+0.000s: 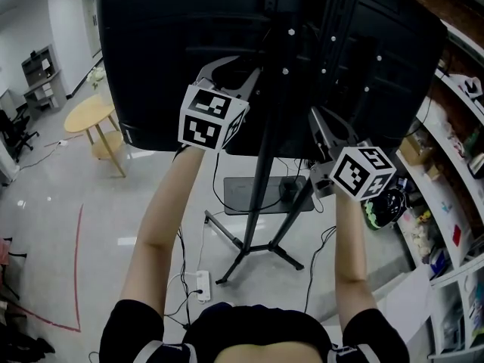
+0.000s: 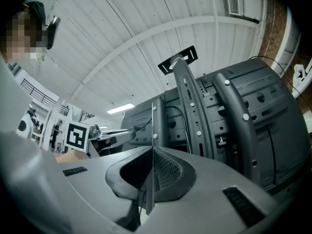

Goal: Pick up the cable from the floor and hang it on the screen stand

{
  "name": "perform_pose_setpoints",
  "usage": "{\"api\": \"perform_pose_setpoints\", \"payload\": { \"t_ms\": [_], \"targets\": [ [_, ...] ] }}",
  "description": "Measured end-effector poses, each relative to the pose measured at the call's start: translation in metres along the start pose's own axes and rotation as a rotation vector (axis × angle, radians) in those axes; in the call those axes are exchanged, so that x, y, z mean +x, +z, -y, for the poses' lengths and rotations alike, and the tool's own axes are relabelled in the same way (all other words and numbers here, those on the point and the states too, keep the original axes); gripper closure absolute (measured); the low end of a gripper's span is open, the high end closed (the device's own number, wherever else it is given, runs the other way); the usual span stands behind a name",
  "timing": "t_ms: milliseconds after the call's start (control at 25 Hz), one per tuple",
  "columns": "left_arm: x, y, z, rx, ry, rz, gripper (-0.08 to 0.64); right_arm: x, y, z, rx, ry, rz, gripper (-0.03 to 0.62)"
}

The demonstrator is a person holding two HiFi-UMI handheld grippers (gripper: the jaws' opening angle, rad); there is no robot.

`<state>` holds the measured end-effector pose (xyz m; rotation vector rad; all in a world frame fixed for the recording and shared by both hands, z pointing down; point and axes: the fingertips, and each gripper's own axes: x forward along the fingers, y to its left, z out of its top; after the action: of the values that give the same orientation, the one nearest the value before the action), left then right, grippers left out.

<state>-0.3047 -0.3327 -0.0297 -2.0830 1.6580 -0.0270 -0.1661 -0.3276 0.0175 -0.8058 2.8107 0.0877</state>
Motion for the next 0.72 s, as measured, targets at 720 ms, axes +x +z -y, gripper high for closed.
{"api": "perform_pose_setpoints", "payload": {
  "t_ms": [720],
  "targets": [
    [-0.036, -0.051, 0.016, -0.176, 0.06, -0.024, 0.423, -0.006, -0.025, -0.003, 0.034, 0.009, -0.044, 0.568]
  ]
}}
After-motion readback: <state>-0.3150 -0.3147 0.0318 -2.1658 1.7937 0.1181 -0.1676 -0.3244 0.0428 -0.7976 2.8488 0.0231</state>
